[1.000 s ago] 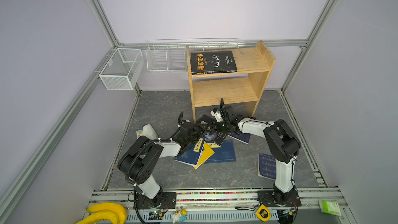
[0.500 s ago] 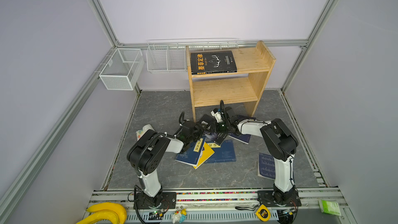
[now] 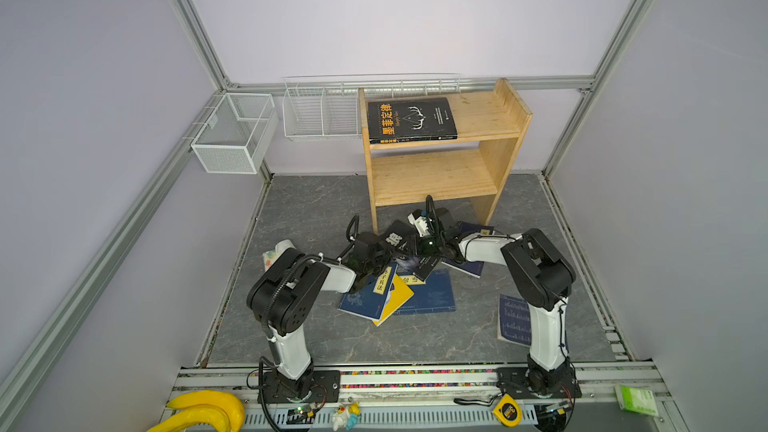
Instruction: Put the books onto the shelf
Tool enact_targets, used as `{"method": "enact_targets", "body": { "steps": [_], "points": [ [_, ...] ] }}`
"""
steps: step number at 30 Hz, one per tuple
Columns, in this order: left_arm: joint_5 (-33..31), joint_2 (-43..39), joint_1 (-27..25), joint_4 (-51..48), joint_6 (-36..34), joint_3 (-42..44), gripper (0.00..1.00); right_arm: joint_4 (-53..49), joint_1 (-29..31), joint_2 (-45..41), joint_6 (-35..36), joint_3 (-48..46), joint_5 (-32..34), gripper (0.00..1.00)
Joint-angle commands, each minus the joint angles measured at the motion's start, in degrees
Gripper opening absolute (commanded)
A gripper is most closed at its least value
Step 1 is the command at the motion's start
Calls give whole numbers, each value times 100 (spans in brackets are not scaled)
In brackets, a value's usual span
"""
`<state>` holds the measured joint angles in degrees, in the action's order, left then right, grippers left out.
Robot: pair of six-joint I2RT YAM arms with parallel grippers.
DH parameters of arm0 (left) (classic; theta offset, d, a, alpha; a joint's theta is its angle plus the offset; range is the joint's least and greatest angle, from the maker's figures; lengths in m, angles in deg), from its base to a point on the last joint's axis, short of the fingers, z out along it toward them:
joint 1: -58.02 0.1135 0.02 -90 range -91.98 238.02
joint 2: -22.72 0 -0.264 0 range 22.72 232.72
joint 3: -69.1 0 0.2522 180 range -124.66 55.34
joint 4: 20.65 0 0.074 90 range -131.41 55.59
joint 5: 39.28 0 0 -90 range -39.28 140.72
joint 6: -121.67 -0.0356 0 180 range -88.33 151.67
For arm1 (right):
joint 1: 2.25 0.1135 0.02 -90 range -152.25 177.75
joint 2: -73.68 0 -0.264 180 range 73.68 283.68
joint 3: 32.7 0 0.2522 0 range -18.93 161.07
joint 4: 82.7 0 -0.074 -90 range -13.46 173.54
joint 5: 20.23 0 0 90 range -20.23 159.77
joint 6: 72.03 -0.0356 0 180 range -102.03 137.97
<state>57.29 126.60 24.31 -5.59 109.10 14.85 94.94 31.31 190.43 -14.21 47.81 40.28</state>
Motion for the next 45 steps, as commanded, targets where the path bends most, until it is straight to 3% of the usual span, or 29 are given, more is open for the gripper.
{"method": "enact_targets", "body": {
  "steps": [1, 7, 12, 15, 20, 27, 28, 30, 37, 45],
  "points": [
    [196, 186, -122, -289, -161, -134, 2, -750, 47, -79, -36, -240, 48, 48],
    [249, -267, -144, -246, -566, -125, 0, -843, -91, -922, 210, -320, 183, 55],
    [497, -1160, -212, -377, -1118, -196, 0, -1526, -130, -2034, 724, -182, 762, 60],
    [481, -1926, -321, -1771, -1786, -674, 0, -1857, -223, -2795, 887, -129, 1026, 63],
    [639, -2966, -434, -3977, -2697, -1366, 0, -2308, -355, -3998, 1105, -56, 1737, 81],
    [1237, -4269, -445, -5471, -3817, -2286, 0, -2457, -546, -5306, 1251, 30, 2628, 100],
    [1295, -4400, -443, -5555, -3977, -2479, 0, -2400, -560, -5482, 1294, 32, 2741, 96],
    [1243, -4619, -443, -5453, -4114, -2734, 0, -2353, -594, -5735, 1379, 103, 2837, 89],
    [1341, -4354, -443, -4985, -4835, -4423, 0, -2184, -682, -5962, 1218, 311, 2260, 88],
    [-128, -3562, -443, -3630, -4686, -5695, 0, -921, -754, -5827, 190, 195, 1176, 89]
  ]
}}
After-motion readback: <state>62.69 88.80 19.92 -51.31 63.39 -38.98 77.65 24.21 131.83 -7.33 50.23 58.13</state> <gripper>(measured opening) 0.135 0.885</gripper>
